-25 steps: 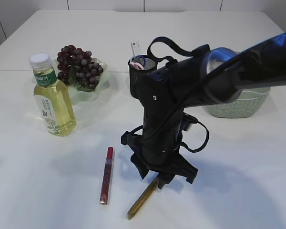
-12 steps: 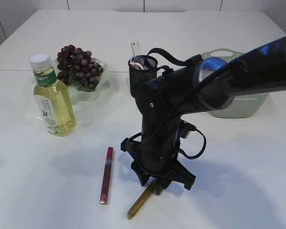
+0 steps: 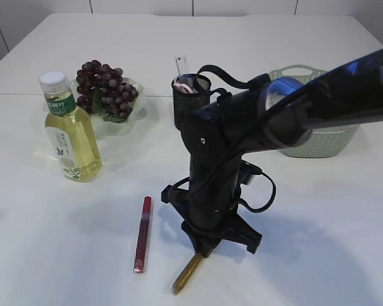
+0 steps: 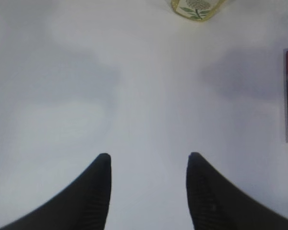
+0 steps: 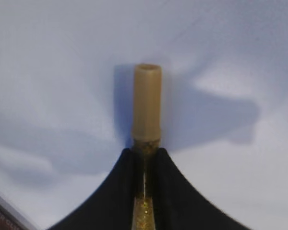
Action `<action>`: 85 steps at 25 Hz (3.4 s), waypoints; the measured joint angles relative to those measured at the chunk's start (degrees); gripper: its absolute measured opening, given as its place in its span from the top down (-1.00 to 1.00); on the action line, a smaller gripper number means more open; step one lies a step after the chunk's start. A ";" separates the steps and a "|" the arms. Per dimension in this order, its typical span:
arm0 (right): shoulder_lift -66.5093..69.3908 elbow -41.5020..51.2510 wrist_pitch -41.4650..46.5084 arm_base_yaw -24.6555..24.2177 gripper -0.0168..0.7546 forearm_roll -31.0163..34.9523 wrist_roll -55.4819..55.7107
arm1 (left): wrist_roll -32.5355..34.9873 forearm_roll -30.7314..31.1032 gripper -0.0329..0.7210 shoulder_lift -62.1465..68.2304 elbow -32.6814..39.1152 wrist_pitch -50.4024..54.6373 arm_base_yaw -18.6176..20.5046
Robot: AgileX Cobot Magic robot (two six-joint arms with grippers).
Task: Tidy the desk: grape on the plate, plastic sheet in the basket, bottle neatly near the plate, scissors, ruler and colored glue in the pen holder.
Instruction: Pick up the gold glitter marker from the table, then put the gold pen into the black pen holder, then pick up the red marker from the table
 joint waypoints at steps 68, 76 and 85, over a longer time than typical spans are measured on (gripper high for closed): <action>23.93 -49.25 -7.92 -30.18 -0.05 72.93 -152.56 | 0.00 0.00 -0.07 0.00 0.00 2.68 0.00; 21.01 -49.25 -7.45 -30.18 -0.21 64.21 -136.65 | 0.00 0.00 -0.07 0.00 0.00 2.68 0.00; 4.53 -49.32 9.77 -27.57 -0.05 24.03 -92.46 | 0.00 0.00 -0.07 0.00 0.00 2.68 0.00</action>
